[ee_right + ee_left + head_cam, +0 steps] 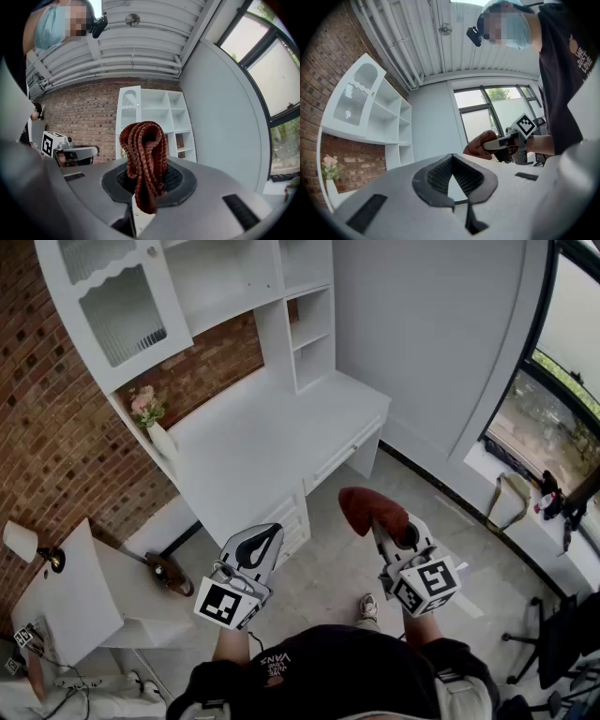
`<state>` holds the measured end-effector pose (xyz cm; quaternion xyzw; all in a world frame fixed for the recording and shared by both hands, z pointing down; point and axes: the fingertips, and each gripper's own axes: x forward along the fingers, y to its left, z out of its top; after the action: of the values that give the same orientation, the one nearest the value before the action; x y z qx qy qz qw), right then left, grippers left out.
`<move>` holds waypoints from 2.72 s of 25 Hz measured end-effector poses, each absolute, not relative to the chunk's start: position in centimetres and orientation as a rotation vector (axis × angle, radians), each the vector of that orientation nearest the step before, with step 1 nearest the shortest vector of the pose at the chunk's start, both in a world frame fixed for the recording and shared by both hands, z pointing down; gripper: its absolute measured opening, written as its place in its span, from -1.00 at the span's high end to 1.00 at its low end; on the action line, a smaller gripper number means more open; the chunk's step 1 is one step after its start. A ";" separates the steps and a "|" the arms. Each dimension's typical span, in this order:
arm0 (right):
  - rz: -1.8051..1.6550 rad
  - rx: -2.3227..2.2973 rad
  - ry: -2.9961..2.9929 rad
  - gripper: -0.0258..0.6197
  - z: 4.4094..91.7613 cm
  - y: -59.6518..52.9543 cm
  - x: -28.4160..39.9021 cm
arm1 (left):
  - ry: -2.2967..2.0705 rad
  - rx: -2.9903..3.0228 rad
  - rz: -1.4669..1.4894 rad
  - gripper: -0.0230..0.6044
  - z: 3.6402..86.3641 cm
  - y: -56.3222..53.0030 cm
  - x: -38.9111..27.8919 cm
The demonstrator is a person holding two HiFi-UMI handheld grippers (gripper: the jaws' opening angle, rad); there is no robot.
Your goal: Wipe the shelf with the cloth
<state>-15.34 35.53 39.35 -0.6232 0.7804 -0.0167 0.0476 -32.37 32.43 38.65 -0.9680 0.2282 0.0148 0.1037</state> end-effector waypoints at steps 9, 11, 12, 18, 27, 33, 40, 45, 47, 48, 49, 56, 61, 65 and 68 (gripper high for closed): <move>-0.090 -1.887 2.384 0.72 39.8 33.3 -9.8 | 0.669 -2.881 0.022 0.91 39.1 30.3 -26.3; -0.104 -1.893 2.379 0.72 40.0 32.8 -7.8 | 0.669 -2.886 0.019 0.91 39.1 29.8 -24.4; -0.108 -1.893 2.377 0.72 40.0 32.4 -6.8 | 0.669 -2.887 0.017 0.91 39.1 29.5 -23.3; -0.105 -1.872 2.395 0.72 40.2 30.1 -0.1 | 0.683 -2.876 0.020 0.91 39.3 27.5 -16.4; -0.106 -1.864 2.426 0.72 41.0 27.7 9.6 | 0.760 -2.875 0.004 0.91 40.6 25.8 -7.1; -0.153 -1.871 2.430 0.72 42.3 25.3 12.2 | 0.805 -2.904 -0.002 0.91 41.2 23.4 -4.5; -0.168 -1.900 2.431 0.72 43.5 21.1 13.7 | 0.847 -2.941 -0.015 0.91 42.8 18.1 -3.1; -0.143 -1.940 2.425 0.72 43.5 16.3 14.5 | 0.774 -2.952 -0.033 0.91 43.3 13.0 -1.7; -0.129 -1.955 2.425 0.72 43.3 13.8 14.7 | 0.751 -2.946 -0.045 0.91 43.3 10.4 -1.3; -0.124 -1.959 2.425 0.72 43.1 12.4 14.8 | 0.746 -2.946 -0.049 0.91 43.4 9.0 -1.2; -0.120 -1.962 2.424 0.72 42.8 11.0 14.8 | 0.746 -2.950 -0.052 0.91 43.4 7.5 -1.1; -0.043 -1.962 2.418 0.72 40.5 1.1 14.3 | 0.747 -2.939 -0.020 0.91 42.0 -2.6 -1.6; -0.017 -1.956 2.424 0.72 40.2 -5.2 13.6 | 0.769 -2.937 -0.002 0.91 41.6 -8.7 -2.5; 0.007 -1.942 2.439 0.72 40.1 -9.5 13.3 | 0.790 -2.930 0.001 0.91 41.8 -12.7 -2.7; 0.015 -1.919 2.462 0.72 40.0 -12.2 13.1 | 0.809 -2.926 -0.013 0.91 41.8 -15.0 -2.7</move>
<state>13.09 -12.22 39.97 -0.6146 0.7888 0.0047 0.0100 -2.72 -14.98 41.76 -0.9625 0.2660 -0.0042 0.0527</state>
